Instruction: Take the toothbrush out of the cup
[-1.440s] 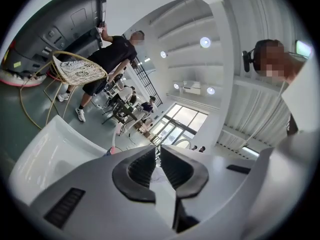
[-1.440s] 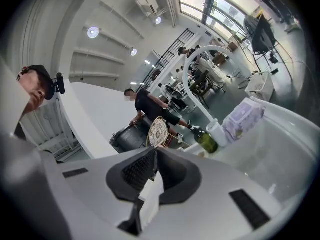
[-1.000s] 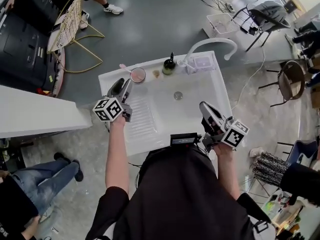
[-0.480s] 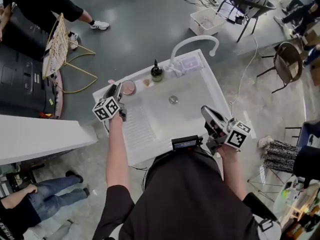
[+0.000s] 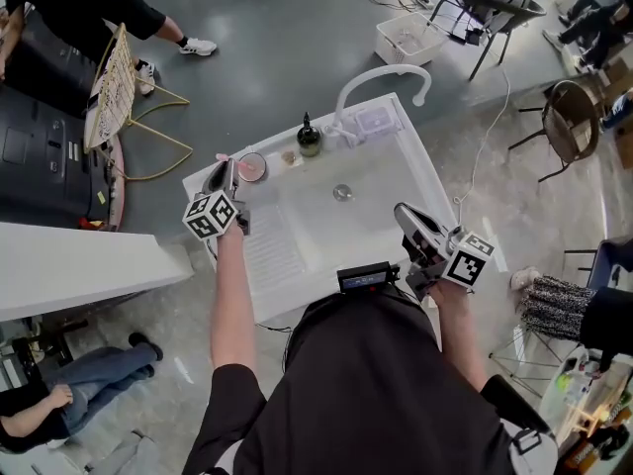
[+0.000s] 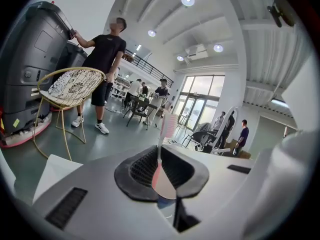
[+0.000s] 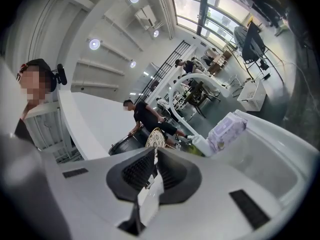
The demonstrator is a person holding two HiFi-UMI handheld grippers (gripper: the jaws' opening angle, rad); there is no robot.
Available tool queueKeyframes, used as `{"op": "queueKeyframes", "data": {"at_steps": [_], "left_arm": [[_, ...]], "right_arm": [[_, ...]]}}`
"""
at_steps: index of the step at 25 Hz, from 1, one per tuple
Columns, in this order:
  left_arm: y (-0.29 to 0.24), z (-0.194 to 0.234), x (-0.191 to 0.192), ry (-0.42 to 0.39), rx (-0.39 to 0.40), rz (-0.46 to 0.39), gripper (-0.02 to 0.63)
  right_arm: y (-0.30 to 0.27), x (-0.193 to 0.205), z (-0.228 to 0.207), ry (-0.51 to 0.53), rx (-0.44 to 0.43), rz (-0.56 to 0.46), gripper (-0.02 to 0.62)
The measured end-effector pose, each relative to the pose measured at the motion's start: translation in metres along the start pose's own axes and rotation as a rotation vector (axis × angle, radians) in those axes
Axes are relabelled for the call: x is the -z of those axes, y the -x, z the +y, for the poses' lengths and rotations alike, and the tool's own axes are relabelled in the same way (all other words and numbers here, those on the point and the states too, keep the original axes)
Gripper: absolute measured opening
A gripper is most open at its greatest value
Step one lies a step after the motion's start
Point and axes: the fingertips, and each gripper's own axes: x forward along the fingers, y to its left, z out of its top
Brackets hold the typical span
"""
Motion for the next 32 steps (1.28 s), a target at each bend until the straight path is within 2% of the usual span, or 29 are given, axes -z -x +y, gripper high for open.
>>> {"op": "queueKeyframes", "data": {"at_steps": [5,9,14,17,22,27,28,30,32], "left_arm": [[0.020,-0.025,-0.028,0.028,0.053,-0.097,0.029],[0.044,-0.050,-0.054,0.126,0.121,-0.179,0.029],[0.074,-0.096,-0.070,0.270,0.253,-0.251,0.029],[0.089,-0.119,-0.065,0.369,0.310,-0.253,0.029],[0.111,-0.164,-0.067,0.368,0.429,-0.249,0.029],[0.128,-0.199,-0.066,0.467,0.557,-0.253,0.029],[0.131,-0.205,-0.067,0.475,0.581,-0.257,0.029],[0.138,-0.218,-0.071,0.490,0.623,-0.265,0.029],[0.145,-0.229,-0.074,0.492,0.655,-0.269,0.029]], "right_arm": [[-0.002,0.002,0.000,-0.004,-0.004,0.011,0.006],[-0.010,0.002,0.004,0.002,-0.037,0.020,0.006],[-0.019,0.003,0.012,0.003,-0.076,0.036,0.006],[-0.021,0.002,0.014,0.003,-0.090,0.043,0.006],[-0.028,0.003,0.015,0.004,-0.121,0.058,0.006],[-0.030,0.010,0.024,0.009,-0.198,0.096,0.008],[-0.031,0.012,0.027,0.014,-0.218,0.105,0.014],[-0.034,0.015,0.036,0.030,-0.254,0.125,0.078],[-0.036,0.017,0.044,0.047,-0.283,0.141,0.113]]}}
